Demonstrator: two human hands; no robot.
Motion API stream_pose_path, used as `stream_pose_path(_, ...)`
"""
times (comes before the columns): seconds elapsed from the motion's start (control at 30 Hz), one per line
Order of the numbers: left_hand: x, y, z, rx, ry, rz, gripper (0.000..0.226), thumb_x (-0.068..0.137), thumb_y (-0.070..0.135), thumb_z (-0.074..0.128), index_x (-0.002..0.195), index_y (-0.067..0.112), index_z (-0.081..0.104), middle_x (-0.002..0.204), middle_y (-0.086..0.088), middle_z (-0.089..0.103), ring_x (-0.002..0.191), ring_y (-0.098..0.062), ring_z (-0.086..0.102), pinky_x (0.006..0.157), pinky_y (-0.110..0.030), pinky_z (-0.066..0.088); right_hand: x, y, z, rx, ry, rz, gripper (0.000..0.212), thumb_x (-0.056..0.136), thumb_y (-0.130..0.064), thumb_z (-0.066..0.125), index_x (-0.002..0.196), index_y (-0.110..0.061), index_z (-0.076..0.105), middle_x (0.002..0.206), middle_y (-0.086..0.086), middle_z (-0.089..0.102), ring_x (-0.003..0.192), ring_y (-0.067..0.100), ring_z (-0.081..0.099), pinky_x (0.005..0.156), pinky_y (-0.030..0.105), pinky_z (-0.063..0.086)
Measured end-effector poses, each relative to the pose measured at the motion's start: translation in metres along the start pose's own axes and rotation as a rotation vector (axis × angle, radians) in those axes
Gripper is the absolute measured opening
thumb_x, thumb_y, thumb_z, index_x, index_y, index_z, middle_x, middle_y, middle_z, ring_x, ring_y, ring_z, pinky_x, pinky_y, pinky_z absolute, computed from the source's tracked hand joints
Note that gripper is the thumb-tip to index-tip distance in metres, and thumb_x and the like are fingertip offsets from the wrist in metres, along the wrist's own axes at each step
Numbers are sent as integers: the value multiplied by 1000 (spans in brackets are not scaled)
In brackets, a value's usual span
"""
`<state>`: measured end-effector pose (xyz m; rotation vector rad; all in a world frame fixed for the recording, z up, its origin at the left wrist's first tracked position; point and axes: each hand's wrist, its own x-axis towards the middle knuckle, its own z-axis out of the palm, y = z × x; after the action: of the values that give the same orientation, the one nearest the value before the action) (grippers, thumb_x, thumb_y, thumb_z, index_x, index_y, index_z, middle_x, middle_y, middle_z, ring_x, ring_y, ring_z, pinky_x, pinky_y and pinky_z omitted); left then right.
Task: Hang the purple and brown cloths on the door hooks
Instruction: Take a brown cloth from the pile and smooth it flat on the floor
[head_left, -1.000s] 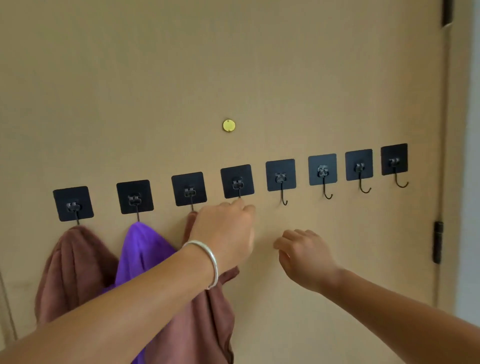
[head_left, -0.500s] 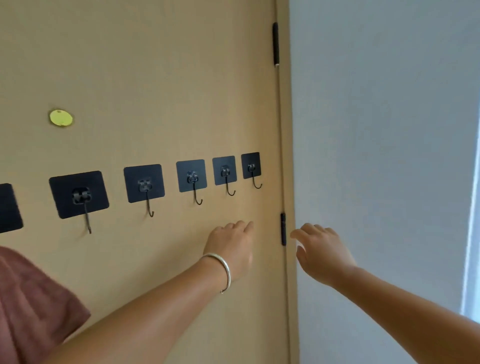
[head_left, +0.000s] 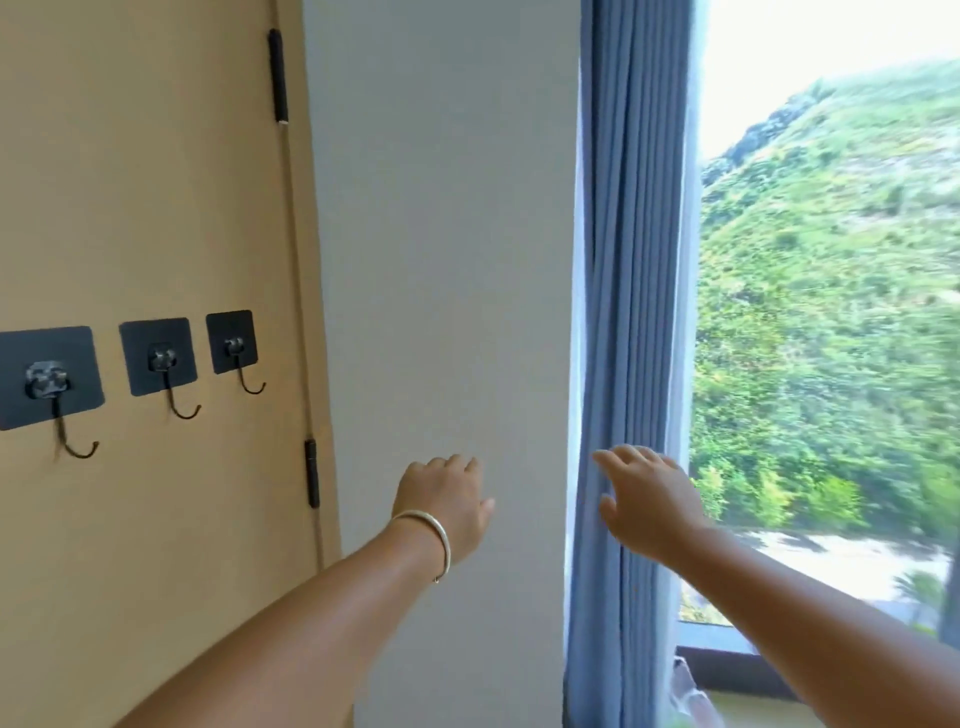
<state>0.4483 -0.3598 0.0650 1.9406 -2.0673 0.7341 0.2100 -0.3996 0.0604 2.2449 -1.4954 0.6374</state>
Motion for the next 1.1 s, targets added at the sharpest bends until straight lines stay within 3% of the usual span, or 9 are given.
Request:
stream_pose_path(0.27, 25, 128, -10, -120, 23, 252, 45, 96, 49, 35, 131, 21, 44, 122, 1, 57, 107, -22, 57, 85, -35, 41, -99, 97, -60, -157, -24, 262, 54, 87, -30, 54, 140, -24, 43, 135, -2, 54, 123, 21, 49, 103, 34, 37)
stream_pose_path(0.4, 34, 223, -31, -181, 73, 419, 55, 96, 51, 37, 141, 20, 38, 128, -3, 55, 110, -25, 58, 84, -39, 44, -162, 159, -97, -240, -33, 426, 54, 86, -30, 55, 139, -23, 45, 134, -1, 55, 123, 22, 50, 102, 35, 38)
stream_pose_path(0.53, 31, 322, -59, -276, 122, 558, 53, 95, 52, 41, 138, 21, 43, 123, -3, 59, 105, -25, 60, 82, -39, 46, -229, 221, -135, -332, -75, 562, 52, 86, -31, 54, 137, -24, 46, 132, -1, 56, 122, 21, 50, 104, 36, 39)
stream_pose_path(0.83, -9, 526, -125, -419, 208, 853, 49, 96, 50, 41, 134, 20, 44, 120, -3, 59, 103, -26, 60, 82, -39, 47, -381, 333, -217, -467, -91, 858, 51, 87, -36, 52, 137, -25, 46, 134, -2, 54, 123, 19, 48, 107, 37, 35)
stream_pose_path(1.0, -37, 622, -158, -479, 259, 985, 50, 96, 51, 41, 135, 19, 40, 123, -4, 58, 107, -25, 59, 85, -38, 48, -459, 374, -262, -551, -100, 1006, 45, 88, -33, 52, 132, -24, 48, 129, -2, 54, 119, 20, 49, 102, 35, 36)
stream_pose_path(1.1, -54, 676, -178, -523, 288, 1051, 51, 96, 51, 39, 137, 20, 39, 125, -4, 57, 107, -24, 59, 84, -36, 45, -504, 391, -284, -598, -130, 1088, 51, 90, -34, 50, 139, -23, 42, 134, -1, 50, 123, 21, 45, 102, 34, 33)
